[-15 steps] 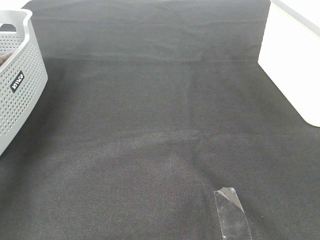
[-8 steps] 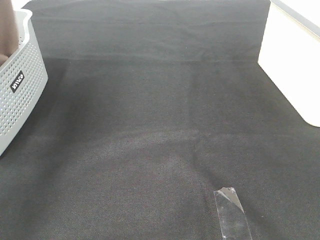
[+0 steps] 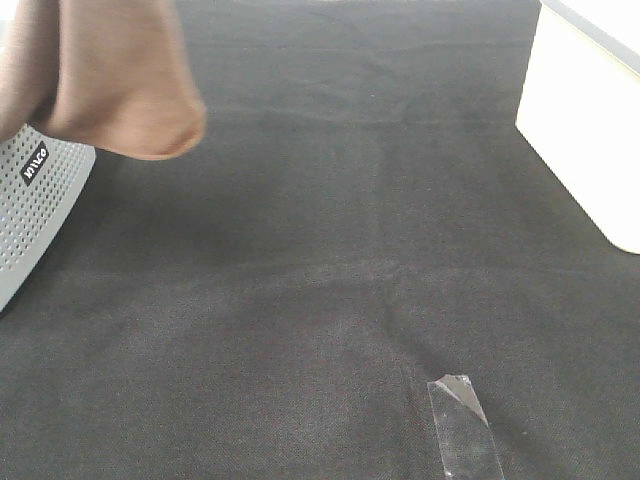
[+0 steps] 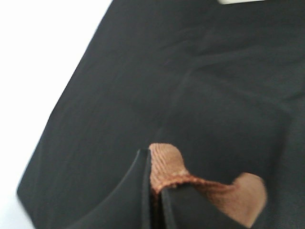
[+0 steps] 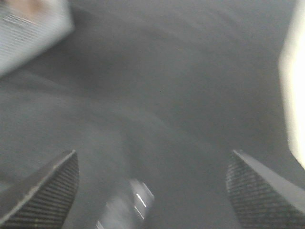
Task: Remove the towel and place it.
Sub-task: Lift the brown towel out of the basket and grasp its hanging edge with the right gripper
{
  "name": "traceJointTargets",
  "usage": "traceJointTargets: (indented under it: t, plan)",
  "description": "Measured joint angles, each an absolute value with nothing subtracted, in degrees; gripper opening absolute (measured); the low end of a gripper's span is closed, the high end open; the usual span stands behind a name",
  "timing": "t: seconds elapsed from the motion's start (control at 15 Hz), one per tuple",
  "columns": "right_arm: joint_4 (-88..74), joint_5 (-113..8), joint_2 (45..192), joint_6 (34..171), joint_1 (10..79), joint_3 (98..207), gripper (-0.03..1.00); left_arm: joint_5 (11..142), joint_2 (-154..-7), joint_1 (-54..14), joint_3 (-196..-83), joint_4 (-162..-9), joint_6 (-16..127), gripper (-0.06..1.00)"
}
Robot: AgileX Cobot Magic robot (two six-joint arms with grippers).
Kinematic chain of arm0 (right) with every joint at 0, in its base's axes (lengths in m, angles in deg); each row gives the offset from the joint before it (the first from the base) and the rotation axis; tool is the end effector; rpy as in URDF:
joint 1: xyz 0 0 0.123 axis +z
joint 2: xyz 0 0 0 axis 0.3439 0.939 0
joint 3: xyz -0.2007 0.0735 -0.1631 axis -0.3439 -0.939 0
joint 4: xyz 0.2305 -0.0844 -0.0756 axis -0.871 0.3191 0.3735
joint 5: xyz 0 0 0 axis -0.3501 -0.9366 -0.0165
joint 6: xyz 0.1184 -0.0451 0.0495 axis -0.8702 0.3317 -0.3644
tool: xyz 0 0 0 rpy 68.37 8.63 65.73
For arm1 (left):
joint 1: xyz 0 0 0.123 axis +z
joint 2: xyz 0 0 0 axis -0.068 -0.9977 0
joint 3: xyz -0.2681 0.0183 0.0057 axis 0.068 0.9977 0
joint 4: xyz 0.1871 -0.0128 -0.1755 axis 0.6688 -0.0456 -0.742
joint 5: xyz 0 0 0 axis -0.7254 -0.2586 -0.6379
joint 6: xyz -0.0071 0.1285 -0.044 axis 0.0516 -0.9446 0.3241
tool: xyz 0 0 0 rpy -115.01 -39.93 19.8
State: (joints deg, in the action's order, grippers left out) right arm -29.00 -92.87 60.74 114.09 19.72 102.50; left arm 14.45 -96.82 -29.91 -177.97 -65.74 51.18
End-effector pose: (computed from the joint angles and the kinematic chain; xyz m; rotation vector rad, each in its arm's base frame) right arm 0.1004 0.0512 0.2824 -0.4752 1.9321 0.2338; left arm 0.3014 -0.1853 0.4741 1.2566 1.7388 0.1829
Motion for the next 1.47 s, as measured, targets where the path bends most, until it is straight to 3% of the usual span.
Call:
traceJointTargets:
  t: [0.27,0.47,0.73,0.87,1.13,1.47]
  plan:
    - [-61.83,-91.61,80.62,152.20,19.72,102.50,0.77,14.68,-96.82,-37.07,-177.97,-66.78,41.95,0.00]
    - [-79.37,-95.90,99.58,176.20,19.72,102.50,0.76,17.14,-96.82,-37.76,-177.97,-68.15,40.17,0.00]
    - [-96.44,-102.32,118.20,194.19,19.72,102.56,0.78,20.18,-97.17,-37.76,-177.97,-71.70,40.00,0.00]
    - [-97.87,-106.50,123.24,198.09,20.17,102.73,0.78,20.46,-97.22,-37.76,-177.97,-71.70,39.95,0.00]
    - [-98.22,-103.30,134.76,198.89,33.81,113.56,0.78,20.46,-97.22,-37.76,-177.97,-72.10,39.95,0.00]
    - [-98.33,-99.69,141.87,195.17,44.12,124.50,0.78,20.69,-97.22,-37.76,-177.97,-72.73,39.95,0.00]
